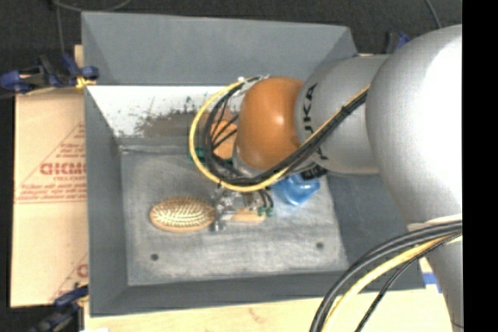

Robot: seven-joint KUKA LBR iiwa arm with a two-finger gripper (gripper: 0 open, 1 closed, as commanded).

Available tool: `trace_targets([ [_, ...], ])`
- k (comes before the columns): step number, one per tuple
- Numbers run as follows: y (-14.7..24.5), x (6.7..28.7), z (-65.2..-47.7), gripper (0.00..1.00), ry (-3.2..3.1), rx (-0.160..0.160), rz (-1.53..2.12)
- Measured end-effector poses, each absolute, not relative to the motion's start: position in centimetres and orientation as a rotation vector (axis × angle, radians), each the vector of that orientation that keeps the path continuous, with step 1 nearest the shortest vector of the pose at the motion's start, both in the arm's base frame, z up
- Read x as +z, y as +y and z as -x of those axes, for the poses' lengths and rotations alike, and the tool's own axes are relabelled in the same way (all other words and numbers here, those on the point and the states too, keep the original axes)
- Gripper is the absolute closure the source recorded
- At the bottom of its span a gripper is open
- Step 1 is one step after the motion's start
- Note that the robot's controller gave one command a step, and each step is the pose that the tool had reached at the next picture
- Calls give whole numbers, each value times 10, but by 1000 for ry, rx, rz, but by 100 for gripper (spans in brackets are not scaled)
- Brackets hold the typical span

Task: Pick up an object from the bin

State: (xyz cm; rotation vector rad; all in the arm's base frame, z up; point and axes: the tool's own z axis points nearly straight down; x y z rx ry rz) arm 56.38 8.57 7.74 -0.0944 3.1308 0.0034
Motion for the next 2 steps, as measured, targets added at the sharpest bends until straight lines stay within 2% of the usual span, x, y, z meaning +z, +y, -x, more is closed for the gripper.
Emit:
trace_targets([
  [2,85,110,-562,100,3141,1,95],
])
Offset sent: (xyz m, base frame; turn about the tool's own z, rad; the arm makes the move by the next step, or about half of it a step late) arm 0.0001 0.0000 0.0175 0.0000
